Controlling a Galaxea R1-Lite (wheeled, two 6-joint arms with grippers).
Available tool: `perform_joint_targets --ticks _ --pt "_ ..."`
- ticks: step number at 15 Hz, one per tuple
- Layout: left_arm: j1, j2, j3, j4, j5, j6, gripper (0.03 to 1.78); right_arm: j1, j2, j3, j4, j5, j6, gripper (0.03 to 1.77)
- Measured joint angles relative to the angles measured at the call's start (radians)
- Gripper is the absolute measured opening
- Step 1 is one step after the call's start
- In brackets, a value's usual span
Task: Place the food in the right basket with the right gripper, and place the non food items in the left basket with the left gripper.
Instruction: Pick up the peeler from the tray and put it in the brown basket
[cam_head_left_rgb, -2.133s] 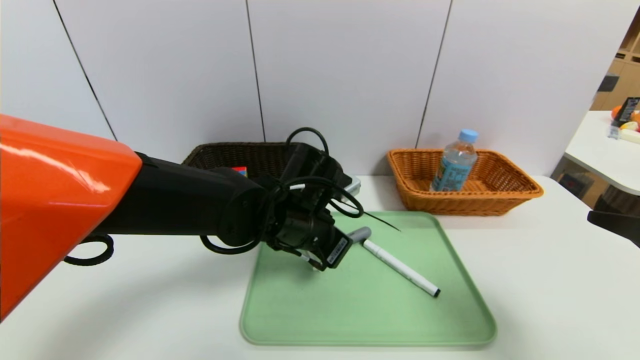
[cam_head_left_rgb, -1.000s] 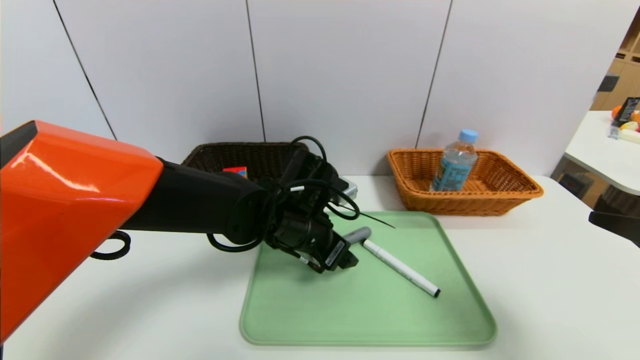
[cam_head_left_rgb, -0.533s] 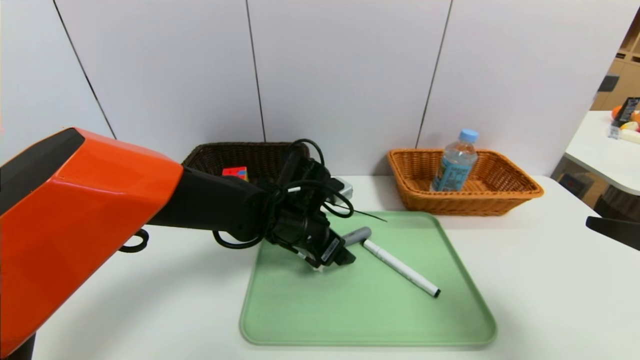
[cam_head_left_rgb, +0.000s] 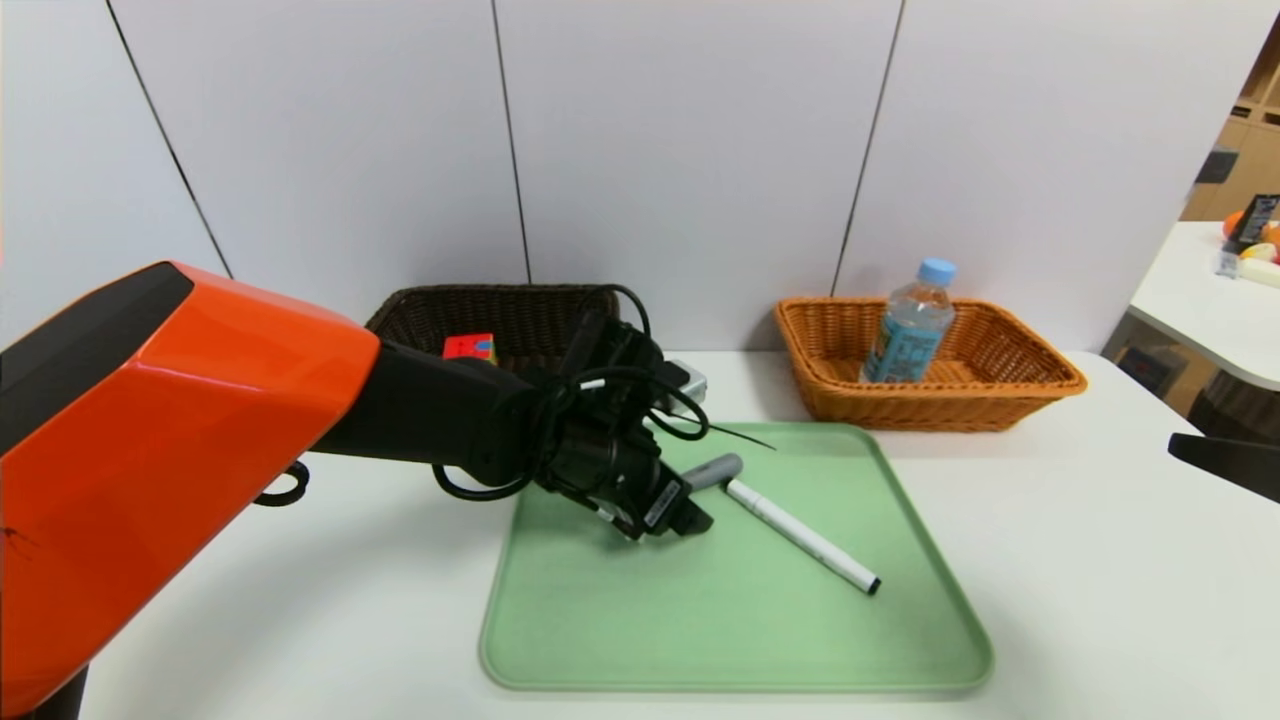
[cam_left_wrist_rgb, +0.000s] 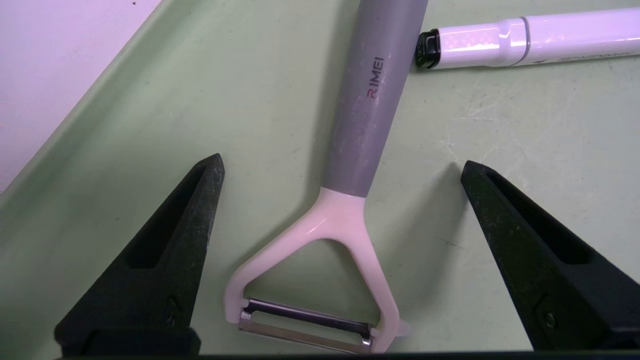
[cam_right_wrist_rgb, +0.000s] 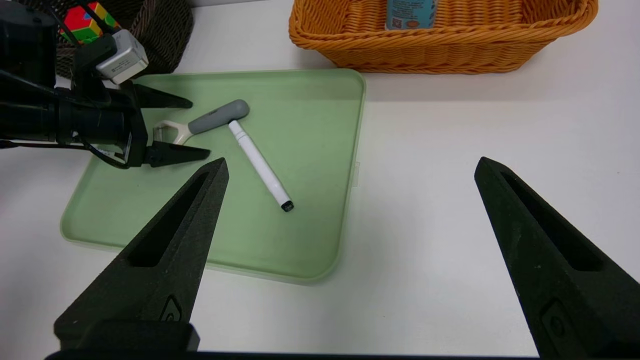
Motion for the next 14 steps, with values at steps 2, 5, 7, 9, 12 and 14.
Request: perform_joint_targets --ticks 2,5,7,9,12,14 --pt "0.0 0.0 0.0 0.0 0.0 -0.002 1.67 -0.002 0.001 0.0 0.0 0.01 0.0 1.7" --pt "-0.002 0.001 0.0 0.0 0.001 -0.004 1.67 -0.002 0.005 -0.001 -0.002 0.012 0.001 1.7" --pt "-0.002 0.001 0.0 0.0 0.0 -0.008 1.67 -0.003 0.006 -0.002 -0.002 0.013 0.001 1.7" --pt "-0.002 0.001 0.0 0.0 0.0 -0.018 1.67 -0.002 0.006 -0.002 -0.002 0.013 0.0 1.7" --pt "-0.003 0.002 0.0 0.0 -0.003 -0.018 1.67 -0.002 0.007 -0.002 -0.002 0.012 0.001 1.7" --pt "-0.003 0.003 0.0 0.0 -0.014 -0.024 1.67 -0.002 0.008 -0.003 -0.002 0.012 0.001 1.7"
